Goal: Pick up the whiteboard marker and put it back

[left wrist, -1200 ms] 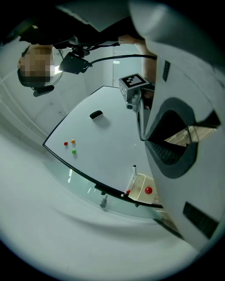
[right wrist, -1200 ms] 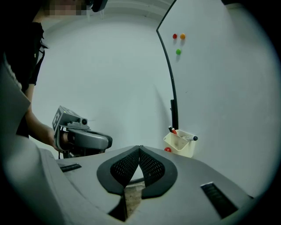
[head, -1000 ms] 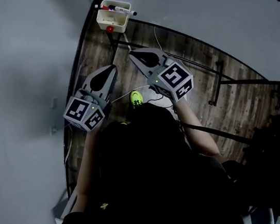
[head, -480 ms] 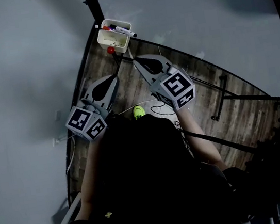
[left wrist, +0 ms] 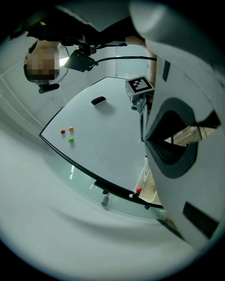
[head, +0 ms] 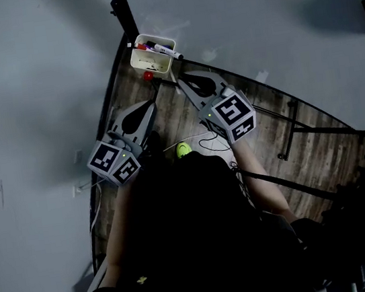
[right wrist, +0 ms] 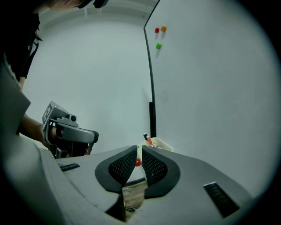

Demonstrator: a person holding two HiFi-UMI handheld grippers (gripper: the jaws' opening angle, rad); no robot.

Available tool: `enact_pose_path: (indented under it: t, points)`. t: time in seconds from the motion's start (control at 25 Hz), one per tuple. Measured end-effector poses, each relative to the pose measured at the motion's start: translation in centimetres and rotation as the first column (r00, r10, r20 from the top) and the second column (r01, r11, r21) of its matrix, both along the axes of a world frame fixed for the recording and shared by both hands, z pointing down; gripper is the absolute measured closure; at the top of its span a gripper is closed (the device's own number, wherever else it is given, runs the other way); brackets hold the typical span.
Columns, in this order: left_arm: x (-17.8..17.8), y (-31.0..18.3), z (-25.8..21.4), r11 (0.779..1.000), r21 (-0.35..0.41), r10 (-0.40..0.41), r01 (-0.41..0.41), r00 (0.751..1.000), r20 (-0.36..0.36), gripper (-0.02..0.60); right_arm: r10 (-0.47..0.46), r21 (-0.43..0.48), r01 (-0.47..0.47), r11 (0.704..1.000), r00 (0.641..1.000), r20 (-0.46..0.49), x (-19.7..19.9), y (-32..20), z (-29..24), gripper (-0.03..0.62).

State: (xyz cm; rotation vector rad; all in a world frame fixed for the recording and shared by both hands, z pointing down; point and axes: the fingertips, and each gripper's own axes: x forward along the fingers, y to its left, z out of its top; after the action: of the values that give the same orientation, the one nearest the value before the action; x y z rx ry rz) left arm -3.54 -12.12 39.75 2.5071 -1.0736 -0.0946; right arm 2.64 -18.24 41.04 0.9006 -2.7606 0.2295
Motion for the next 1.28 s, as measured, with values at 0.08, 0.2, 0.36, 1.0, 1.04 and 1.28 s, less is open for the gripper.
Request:
enact_pose_path:
  t: [0.08, 0.2, 0.36, 1.0, 1.04, 1.28]
  points:
    - [-0.1, -0.5, 0.3, 1.0, -0.012, 0.018, -0.018, 1.0, -0.013, 0.568, 0.009, -0.012, -0.009, 1.0, 1.0, 0.004, -0.2, -0.8, 0.3, 0.528]
    - [-0.4, -1.3, 0.6, 0.999, -0.022, 0.05, -0.05, 0.999, -0.01, 0.568, 0.018, -0.023, -0.018, 1.0, 1.0, -0.005, -0.9, -1.8, 0.7, 0.507]
    - [-0.9, -2.6, 0.9, 0.998, -0.028, 0.064, -0.064, 0.998, -0.004, 0.568, 0.04, -0.01, -0.04, 0.999, 0.999, -0.02, -1.2, -3.0, 0.7, 0.484]
    - [-2.0, -4.5, 1.1, 0.995, -0.068, 0.067, -0.067, 0.998, -0.005, 0.568, 0.086, -0.05, -0.089, 0.995, 0.995, -0.052, -0.9, -7.2, 2.7, 0.358]
    - [-2.1, -4.5, 1.2, 0.995, -0.072, 0.066, -0.067, 0.998, -0.005, 0.568, 0.085, -0.059, -0.088, 0.994, 0.995, -0.051, -1.0, -7.3, 2.9, 0.358]
    - [-2.7, -4.7, 1.5, 0.993, -0.093, 0.072, -0.072, 0.997, 0.001, 0.568, 0.088, -0.106, -0.092, 0.99, 0.995, -0.041, -1.4, -8.2, 4.3, 0.358]
